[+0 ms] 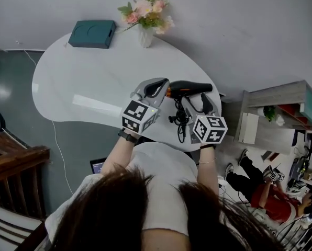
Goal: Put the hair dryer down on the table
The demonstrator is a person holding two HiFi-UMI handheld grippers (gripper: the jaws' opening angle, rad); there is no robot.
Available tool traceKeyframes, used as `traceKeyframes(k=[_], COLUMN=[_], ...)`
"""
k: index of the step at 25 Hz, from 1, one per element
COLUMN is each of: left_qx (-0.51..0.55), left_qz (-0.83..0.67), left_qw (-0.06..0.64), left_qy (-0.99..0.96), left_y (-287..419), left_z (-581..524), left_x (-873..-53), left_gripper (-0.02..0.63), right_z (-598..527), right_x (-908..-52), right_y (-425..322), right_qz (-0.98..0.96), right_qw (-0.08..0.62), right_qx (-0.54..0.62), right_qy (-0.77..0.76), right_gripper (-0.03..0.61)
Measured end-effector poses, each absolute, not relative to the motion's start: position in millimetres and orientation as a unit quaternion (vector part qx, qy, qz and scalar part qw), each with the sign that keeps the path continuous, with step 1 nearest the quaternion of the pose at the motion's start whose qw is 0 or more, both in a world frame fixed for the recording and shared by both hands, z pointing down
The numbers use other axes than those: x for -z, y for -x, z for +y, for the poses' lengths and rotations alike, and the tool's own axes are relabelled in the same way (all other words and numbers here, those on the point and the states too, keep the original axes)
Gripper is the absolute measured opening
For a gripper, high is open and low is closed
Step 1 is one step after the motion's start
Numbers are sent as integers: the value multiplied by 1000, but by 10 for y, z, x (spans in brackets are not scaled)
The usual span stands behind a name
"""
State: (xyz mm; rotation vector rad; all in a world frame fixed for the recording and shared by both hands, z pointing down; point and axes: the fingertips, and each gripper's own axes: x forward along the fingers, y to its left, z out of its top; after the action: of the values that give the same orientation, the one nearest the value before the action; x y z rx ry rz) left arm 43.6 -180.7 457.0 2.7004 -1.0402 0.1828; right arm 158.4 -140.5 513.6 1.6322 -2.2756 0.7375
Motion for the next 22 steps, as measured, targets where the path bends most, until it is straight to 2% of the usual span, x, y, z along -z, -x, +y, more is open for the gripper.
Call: traceKeyframes(k=[7,13,17,22], left_qx=[-50,-35,-23,-13], left_qz=[-357,-353,-347,-344], left_qw=[105,85,71,63], left_qy=[-927,-931,-935,-937], left_y=[-457,-479,-530,-551], left_z=[-1857,-1883,-1886,-1886], left_x=[-4393,-4175,-4013,-3877], left_gripper=[58,58,58,58], right_z=[-1529,-1559,-1582,-1598], right_x=[-4498,-3935,-3731,-3623], right_y=[-1559,-1637,-1692,-1793], right_qz=[-806,-813,-818,-816], right_qw=[82,32,21,14], right_qx=[-185,-120,-106,-97], right_qy=[-556,-568,-565,-570], right_gripper=[348,246,205,102])
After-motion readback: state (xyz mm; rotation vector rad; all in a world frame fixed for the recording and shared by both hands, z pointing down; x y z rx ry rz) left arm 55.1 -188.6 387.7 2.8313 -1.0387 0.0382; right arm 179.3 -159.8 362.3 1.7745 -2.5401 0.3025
